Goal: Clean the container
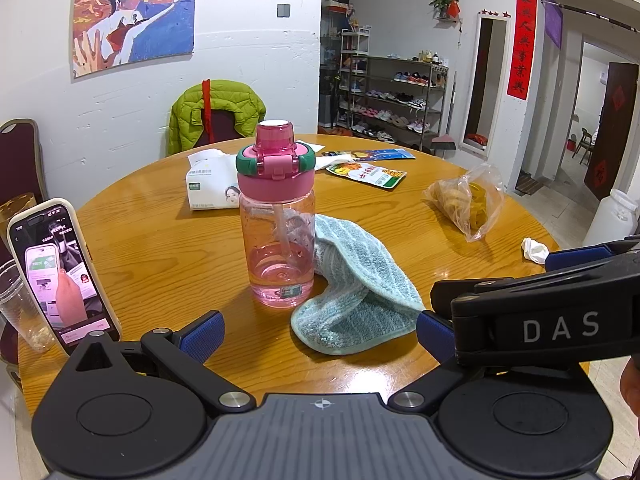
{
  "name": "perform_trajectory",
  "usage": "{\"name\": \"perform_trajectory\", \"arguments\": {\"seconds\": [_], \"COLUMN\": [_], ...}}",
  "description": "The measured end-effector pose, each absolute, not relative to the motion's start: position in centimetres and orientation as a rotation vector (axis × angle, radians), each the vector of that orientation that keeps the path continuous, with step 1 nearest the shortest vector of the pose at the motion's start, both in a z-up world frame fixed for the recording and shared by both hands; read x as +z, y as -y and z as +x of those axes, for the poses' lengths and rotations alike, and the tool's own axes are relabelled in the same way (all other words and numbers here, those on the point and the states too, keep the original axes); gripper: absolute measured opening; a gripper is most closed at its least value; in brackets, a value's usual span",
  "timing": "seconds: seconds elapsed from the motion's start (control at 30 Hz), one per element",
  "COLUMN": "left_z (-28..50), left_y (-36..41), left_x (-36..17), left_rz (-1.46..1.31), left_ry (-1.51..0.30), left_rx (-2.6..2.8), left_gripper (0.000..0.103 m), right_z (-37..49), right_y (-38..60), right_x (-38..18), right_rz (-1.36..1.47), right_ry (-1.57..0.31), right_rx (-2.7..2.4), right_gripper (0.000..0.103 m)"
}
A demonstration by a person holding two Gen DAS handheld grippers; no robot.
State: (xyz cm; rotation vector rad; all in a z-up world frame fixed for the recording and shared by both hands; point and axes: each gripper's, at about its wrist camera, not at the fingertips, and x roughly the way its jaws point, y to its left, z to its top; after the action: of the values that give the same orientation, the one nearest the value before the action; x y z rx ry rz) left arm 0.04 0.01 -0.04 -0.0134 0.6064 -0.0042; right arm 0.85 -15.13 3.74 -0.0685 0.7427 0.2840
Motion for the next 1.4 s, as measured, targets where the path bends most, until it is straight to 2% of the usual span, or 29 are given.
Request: {"name": "perform_trajectory", "arguments": {"seconds": [1.4], "left_z": [-0.02], "left_y": [-0.09], "left_x": [-0.02], "left_rz": [-0.017], "left_ry": [-0.605], "left_rx": [-0.004], "left_gripper": [0.102], "right_z": [0.94], "right_y": [15.17], "right_x": [3.69], "right_rz": [-0.073], "right_ry": [-0.742], "right_rx": [0.283], "right_gripper": [0.103]}}
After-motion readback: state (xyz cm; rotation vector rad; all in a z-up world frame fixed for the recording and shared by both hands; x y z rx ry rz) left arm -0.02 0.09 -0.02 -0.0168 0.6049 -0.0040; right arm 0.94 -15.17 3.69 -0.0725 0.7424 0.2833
